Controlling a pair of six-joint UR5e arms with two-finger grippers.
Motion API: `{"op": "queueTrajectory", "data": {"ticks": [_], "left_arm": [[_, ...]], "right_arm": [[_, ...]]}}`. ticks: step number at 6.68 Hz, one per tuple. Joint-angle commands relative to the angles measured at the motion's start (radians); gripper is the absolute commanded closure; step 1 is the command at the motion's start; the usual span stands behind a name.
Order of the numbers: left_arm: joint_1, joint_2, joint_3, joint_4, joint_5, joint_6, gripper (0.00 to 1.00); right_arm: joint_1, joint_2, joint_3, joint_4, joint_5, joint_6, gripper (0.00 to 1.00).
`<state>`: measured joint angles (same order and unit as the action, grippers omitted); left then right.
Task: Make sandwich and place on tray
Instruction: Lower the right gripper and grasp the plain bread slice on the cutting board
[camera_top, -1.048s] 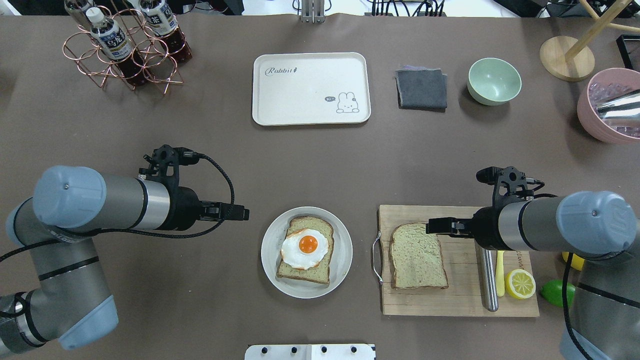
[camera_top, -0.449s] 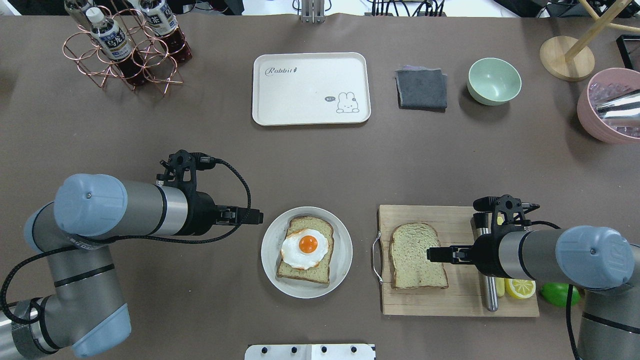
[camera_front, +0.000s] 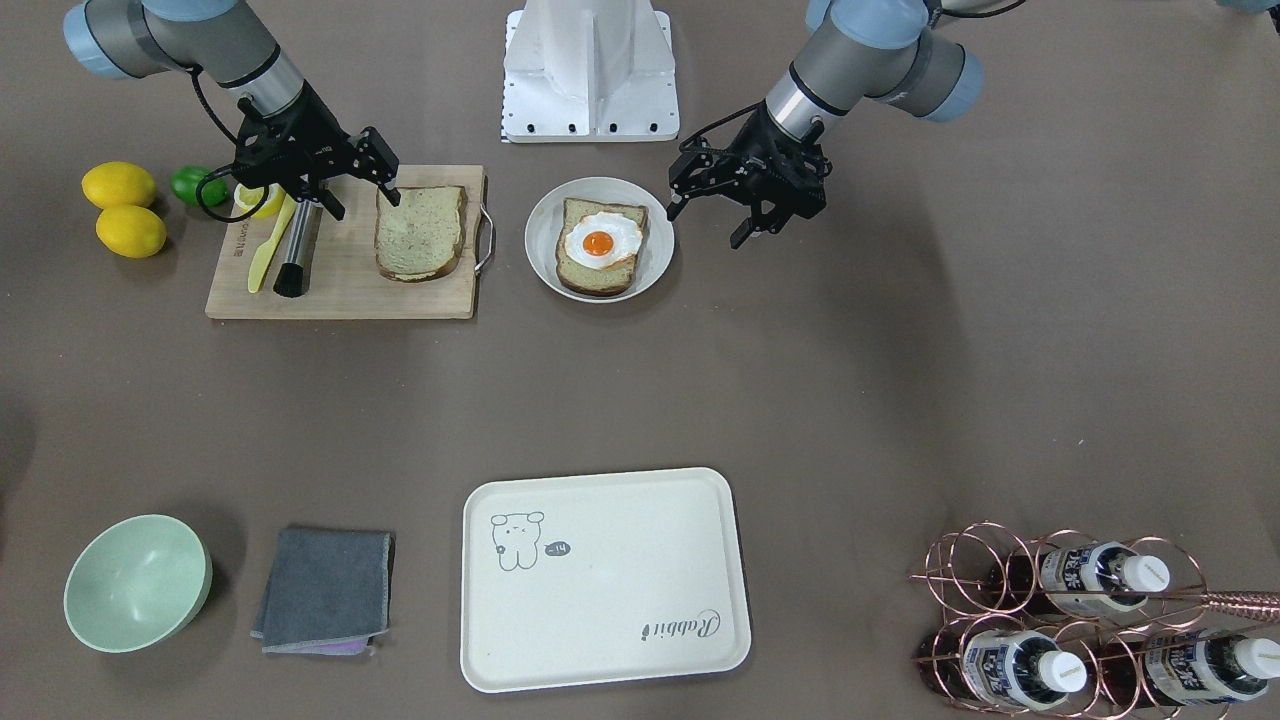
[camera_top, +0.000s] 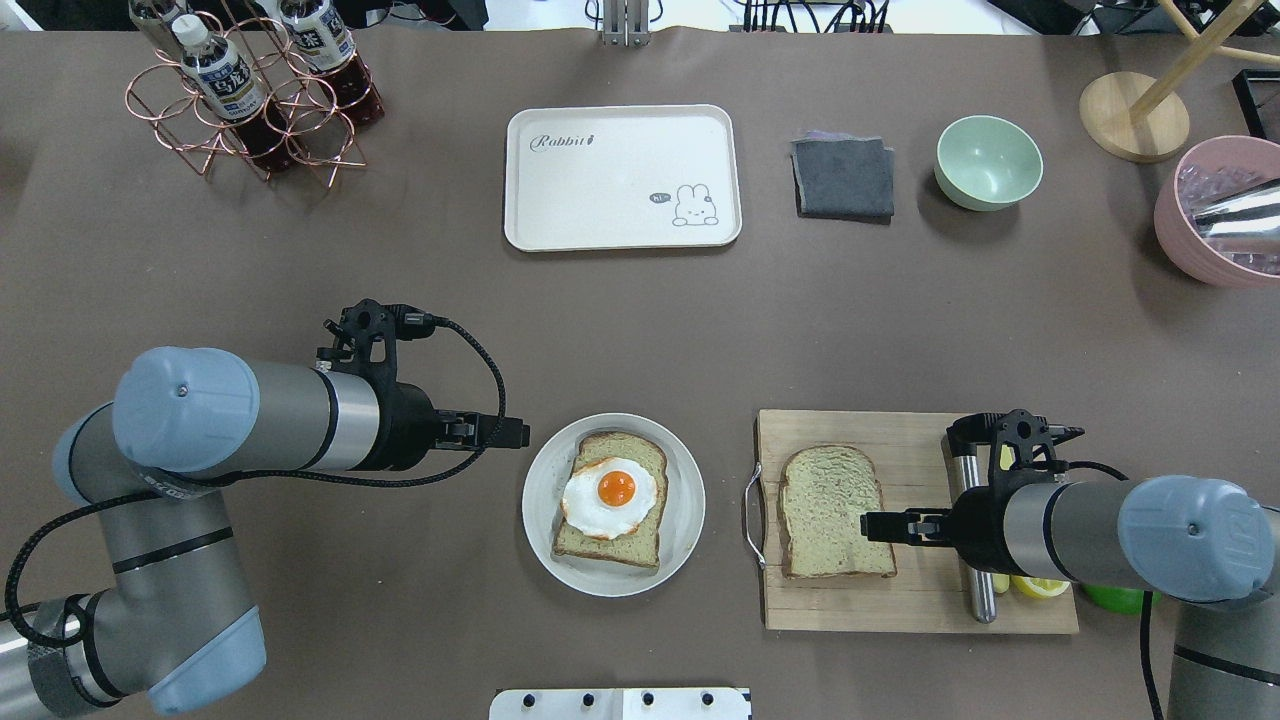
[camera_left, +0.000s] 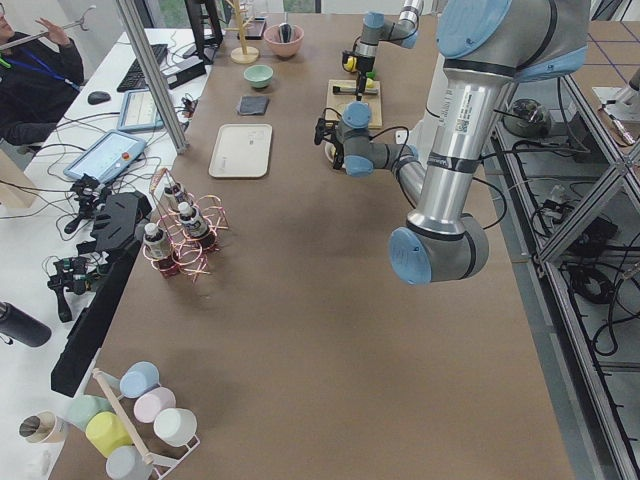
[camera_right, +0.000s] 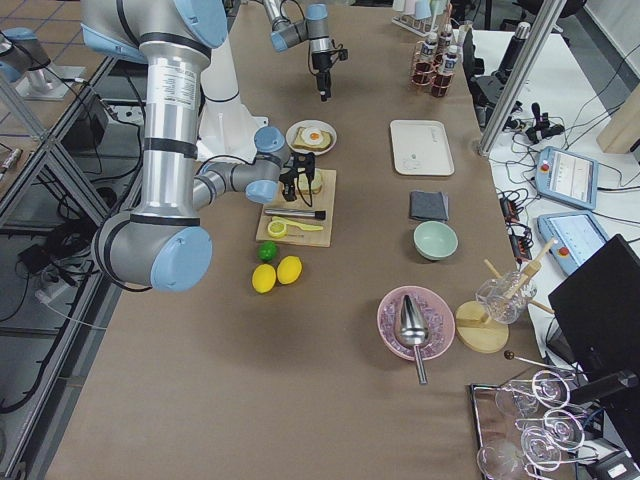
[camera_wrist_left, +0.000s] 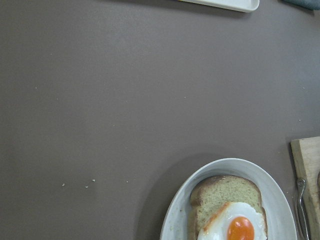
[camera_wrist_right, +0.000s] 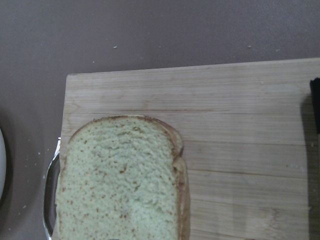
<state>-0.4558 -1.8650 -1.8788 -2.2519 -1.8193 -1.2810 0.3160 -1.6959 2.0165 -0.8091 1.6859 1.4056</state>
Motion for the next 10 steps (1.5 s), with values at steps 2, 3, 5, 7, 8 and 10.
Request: {"op": "queueTrajectory", "data": {"ticks": [2, 3, 5, 7, 8, 10], "left_arm": [[-0.001, 0.0, 0.003, -0.002, -0.002, 0.002, 0.01], [-0.001, 0.0, 0.003, -0.002, -0.002, 0.002, 0.01], [-0.001, 0.001, 0.0, -0.002, 0.0, 0.002, 0.01], [-0.001, 0.003, -0.002, -0.002, 0.0, 0.002, 0.01], [-0.001, 0.003, -0.002, -0.002, 0.0, 0.002, 0.01], [-0.001, 0.003, -0.003, -0.002, 0.0, 0.002, 0.01]], "right_arm": [[-0.055, -0.001, -0.004, 0.001, -0.061, 0.018, 0.44], [-0.069, -0.001, -0.004, 0.001, -0.074, 0.018, 0.43], [-0.094, 0.001, -0.004, 0.001, -0.097, 0.021, 0.44], [-0.095, 0.001, -0.004, -0.001, -0.104, 0.044, 1.0], [-0.095, 0.001, -0.001, -0.001, -0.107, 0.044, 1.0], [-0.074, -0.001, 0.028, -0.001, -0.101, 0.044, 1.0]]}}
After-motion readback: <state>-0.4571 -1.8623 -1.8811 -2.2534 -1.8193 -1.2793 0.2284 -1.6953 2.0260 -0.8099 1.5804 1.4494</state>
